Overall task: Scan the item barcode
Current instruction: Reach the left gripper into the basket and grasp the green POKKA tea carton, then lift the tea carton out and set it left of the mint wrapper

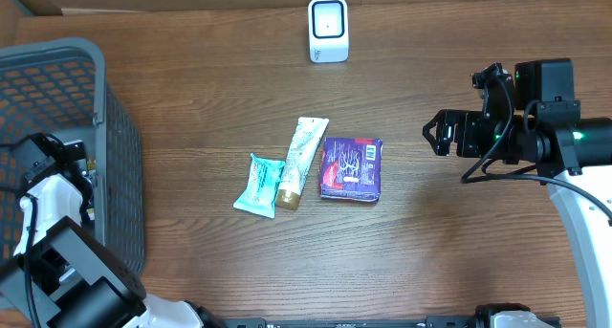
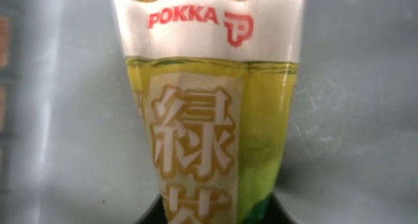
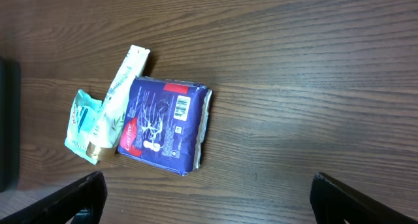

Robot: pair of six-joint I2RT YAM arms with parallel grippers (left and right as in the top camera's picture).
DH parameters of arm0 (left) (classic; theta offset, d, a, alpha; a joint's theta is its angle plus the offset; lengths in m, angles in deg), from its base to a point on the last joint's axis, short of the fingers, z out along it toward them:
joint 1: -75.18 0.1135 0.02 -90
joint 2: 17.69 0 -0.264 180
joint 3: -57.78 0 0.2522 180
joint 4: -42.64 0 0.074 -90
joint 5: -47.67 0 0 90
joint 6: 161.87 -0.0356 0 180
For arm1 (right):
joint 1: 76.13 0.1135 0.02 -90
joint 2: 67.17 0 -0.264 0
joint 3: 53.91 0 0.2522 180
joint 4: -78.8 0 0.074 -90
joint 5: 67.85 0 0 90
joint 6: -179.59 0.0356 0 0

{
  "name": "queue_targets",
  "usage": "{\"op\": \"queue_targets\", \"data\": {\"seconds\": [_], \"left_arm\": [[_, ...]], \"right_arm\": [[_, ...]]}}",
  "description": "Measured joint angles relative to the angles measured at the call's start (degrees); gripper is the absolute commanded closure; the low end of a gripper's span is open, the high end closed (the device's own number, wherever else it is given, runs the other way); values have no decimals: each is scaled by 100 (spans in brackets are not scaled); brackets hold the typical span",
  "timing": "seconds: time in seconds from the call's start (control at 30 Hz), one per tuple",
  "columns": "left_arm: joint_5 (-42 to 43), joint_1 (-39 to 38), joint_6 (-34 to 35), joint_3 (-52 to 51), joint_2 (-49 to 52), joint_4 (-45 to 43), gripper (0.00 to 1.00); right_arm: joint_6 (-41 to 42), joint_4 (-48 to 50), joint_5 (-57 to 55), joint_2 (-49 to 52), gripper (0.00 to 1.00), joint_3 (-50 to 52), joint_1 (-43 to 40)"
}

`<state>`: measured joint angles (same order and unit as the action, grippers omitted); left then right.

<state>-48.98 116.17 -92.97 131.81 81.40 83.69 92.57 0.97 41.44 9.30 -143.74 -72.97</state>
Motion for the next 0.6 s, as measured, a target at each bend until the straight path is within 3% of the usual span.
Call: {"op": "queue_targets", "data": {"seconds": [0.33,0.6], "left_arm": [[22,-4,586,511,-17,632,96],[332,-201,1351,2422,-188,1810,96]], "right_arm": [[0,2,-2,0,0,2,-2],[2,15,0,0,0,0,0]]}}
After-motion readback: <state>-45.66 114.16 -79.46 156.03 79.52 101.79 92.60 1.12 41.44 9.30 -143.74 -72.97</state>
